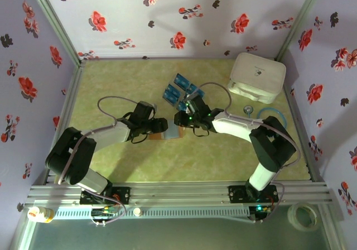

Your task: Put the credit cards into the card holder

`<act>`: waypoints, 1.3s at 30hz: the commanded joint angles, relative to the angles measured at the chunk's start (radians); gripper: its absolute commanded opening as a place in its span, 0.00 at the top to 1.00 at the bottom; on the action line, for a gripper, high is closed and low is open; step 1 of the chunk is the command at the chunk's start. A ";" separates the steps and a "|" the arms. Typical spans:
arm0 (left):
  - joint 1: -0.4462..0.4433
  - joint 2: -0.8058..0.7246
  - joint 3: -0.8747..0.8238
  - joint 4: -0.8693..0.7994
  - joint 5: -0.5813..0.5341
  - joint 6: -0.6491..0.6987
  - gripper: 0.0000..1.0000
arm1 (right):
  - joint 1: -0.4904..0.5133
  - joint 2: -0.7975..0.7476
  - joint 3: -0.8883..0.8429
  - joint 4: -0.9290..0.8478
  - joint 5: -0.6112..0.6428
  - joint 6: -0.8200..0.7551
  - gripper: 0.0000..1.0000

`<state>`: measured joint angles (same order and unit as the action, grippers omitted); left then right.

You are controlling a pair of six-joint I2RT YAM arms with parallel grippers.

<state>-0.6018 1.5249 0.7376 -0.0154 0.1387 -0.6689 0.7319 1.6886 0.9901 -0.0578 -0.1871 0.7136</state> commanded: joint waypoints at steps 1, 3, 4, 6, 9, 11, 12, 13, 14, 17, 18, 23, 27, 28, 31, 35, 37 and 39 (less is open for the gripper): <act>0.009 0.017 0.008 0.000 -0.020 0.036 0.40 | -0.004 0.026 -0.013 0.023 0.010 -0.014 0.69; 0.010 0.021 0.009 0.000 -0.019 0.045 0.40 | -0.013 0.031 -0.041 0.038 0.030 -0.011 0.70; 0.009 0.021 0.008 0.000 -0.019 0.049 0.40 | -0.019 0.031 -0.056 0.048 0.036 -0.007 0.70; 0.011 0.023 0.008 -0.002 -0.019 0.061 0.40 | -0.034 0.034 -0.090 0.077 0.050 0.004 0.71; 0.014 0.029 0.008 -0.006 -0.019 0.078 0.40 | -0.051 0.046 -0.126 0.109 0.049 0.020 0.72; 0.017 0.035 0.008 -0.005 -0.019 0.089 0.40 | -0.054 0.059 -0.139 0.123 0.045 0.027 0.72; 0.019 0.040 0.008 -0.003 -0.016 0.093 0.40 | -0.054 0.065 -0.146 0.131 0.042 0.031 0.72; 0.020 0.043 0.006 -0.001 -0.016 0.098 0.40 | -0.054 0.069 -0.151 0.139 0.038 0.035 0.72; 0.021 0.046 0.007 0.004 -0.013 0.104 0.40 | -0.054 0.071 -0.158 0.146 0.034 0.041 0.72; 0.023 0.050 0.007 0.017 -0.007 0.119 0.41 | -0.054 0.059 -0.175 0.160 0.025 0.053 0.72; 0.023 0.050 0.009 0.019 -0.004 0.126 0.41 | -0.054 0.047 -0.181 0.161 0.024 0.057 0.72; 0.025 0.049 0.040 -0.011 0.010 0.150 0.41 | -0.052 -0.042 -0.194 0.143 0.023 0.066 0.72; 0.025 0.039 0.076 -0.049 0.029 0.158 0.41 | -0.050 -0.099 -0.157 0.092 0.009 0.060 0.72; 0.025 0.037 0.082 -0.053 0.035 0.160 0.41 | -0.048 -0.103 -0.144 0.081 0.005 0.054 0.72; 0.024 0.025 0.107 -0.072 0.050 0.153 0.41 | -0.042 -0.100 -0.100 0.053 -0.011 0.034 0.72; 0.025 -0.005 0.113 -0.068 0.070 0.091 0.40 | -0.042 -0.067 -0.045 0.039 -0.035 0.025 0.72; 0.024 -0.015 0.116 -0.073 0.070 0.050 0.40 | -0.040 -0.043 -0.019 0.036 -0.048 0.018 0.72; 0.023 -0.025 0.104 -0.064 0.070 0.001 0.41 | -0.040 -0.018 0.009 0.028 -0.057 0.011 0.72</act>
<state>-0.5838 1.5326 0.8261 -0.0647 0.1886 -0.5938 0.6830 1.6341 0.9550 0.0105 -0.2142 0.7532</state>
